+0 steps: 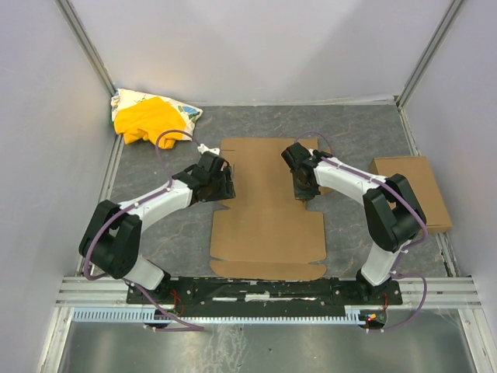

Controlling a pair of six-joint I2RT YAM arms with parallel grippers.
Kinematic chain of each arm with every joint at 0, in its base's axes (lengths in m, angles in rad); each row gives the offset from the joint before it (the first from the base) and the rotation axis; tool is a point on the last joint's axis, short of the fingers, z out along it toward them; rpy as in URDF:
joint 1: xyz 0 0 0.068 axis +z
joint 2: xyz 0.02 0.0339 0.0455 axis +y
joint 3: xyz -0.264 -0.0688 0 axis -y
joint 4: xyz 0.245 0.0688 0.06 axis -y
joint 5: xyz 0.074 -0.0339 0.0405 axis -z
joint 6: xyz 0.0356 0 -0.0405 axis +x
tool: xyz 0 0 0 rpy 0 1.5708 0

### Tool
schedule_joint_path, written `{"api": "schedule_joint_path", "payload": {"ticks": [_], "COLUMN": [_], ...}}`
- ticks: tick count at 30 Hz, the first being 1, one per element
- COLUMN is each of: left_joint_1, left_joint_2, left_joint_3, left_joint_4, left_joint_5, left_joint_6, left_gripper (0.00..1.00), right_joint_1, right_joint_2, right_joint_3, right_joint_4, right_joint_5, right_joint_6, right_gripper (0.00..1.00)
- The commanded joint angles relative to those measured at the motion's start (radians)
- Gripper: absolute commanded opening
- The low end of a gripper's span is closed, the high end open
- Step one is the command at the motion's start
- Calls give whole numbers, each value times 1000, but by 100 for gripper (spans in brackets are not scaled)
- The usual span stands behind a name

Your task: Fold the paper box

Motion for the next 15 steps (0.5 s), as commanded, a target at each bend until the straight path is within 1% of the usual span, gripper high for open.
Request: {"api": "schedule_joint_path", "payload": {"ticks": [1, 9, 15], "left_joint_1": [-49, -94, -99], "left_joint_2": [5, 9, 55], "left_joint_3": [40, 71, 65], "left_joint_4": [75, 88, 100], "left_joint_5": [68, 74, 64], "left_joint_6": [-29, -41, -46], "left_gripper": [68, 68, 68], "right_joint_1": [6, 7, 7], "right_joint_2": [3, 6, 22], "right_joint_3": [18, 22, 22], "right_joint_4": [36, 35, 33], "right_joint_5": [-52, -56, -58], "right_joint_6": [10, 13, 15], "right_gripper": [2, 2, 2]}}
